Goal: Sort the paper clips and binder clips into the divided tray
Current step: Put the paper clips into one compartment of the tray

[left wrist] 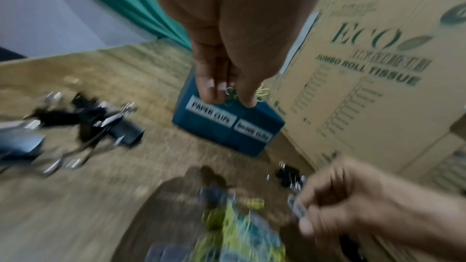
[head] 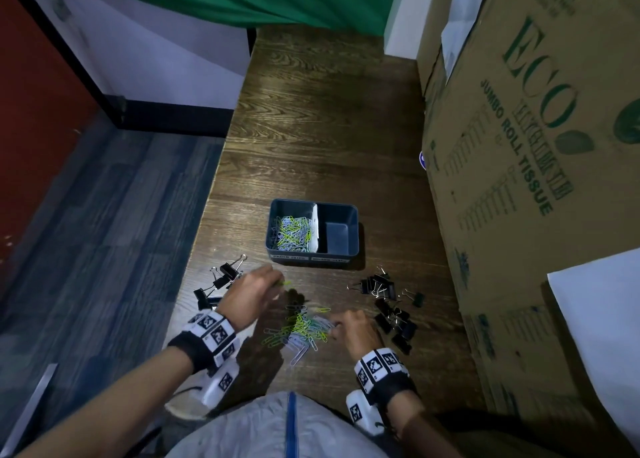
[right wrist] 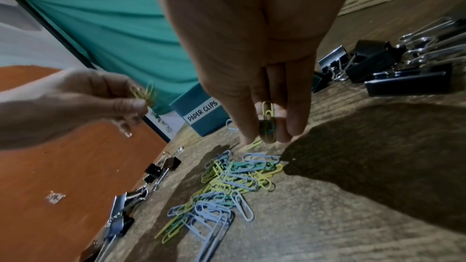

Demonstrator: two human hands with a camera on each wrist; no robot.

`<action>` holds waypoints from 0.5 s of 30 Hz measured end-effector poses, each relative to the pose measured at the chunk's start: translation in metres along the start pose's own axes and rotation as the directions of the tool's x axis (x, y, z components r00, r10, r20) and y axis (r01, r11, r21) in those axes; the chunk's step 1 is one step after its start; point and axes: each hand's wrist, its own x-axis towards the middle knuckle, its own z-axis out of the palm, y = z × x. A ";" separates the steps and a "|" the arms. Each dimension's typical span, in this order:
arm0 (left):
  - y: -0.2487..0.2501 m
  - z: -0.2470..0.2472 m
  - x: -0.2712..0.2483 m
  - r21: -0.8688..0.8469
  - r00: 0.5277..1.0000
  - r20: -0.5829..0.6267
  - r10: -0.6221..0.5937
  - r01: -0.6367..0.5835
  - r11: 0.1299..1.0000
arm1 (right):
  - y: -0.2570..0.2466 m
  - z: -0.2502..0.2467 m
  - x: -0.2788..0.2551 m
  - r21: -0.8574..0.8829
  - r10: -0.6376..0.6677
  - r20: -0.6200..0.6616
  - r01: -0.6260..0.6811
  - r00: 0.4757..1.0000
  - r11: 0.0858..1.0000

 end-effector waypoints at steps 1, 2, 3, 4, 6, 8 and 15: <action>0.004 -0.011 0.011 -0.001 0.999 -0.047 0.013 -0.013 1.000 | -0.002 -0.004 -0.001 0.012 -0.003 0.008 0.003 1.000 1.000; 0.006 -0.021 0.023 0.001 0.996 -0.084 0.016 -0.016 1.000 | -0.003 -0.008 -0.001 0.030 0.003 0.009 -0.003 1.000 1.000; 0.006 -0.029 0.036 0.008 0.994 -0.110 0.011 -0.010 1.000 | -0.005 -0.012 -0.001 0.047 0.012 0.013 -0.012 1.000 0.999; 0.007 -0.036 0.049 0.017 0.992 -0.127 0.003 0.000 1.000 | -0.007 -0.016 0.002 0.071 0.009 0.012 -0.010 1.000 0.997; 0.001 -0.041 0.073 0.022 0.991 -0.130 -0.027 0.030 0.999 | -0.018 -0.024 0.006 0.101 -0.028 0.010 0.027 1.000 0.995; -0.006 -0.040 0.085 0.022 0.991 -0.114 -0.066 0.069 0.997 | -0.030 -0.032 0.013 0.108 -0.070 -0.013 0.071 0.997 0.992; -0.016 -0.006 0.040 0.115 0.996 -0.042 -0.082 0.086 0.990 | -0.081 -0.094 0.045 0.120 -0.206 -0.277 0.246 0.939 0.962</action>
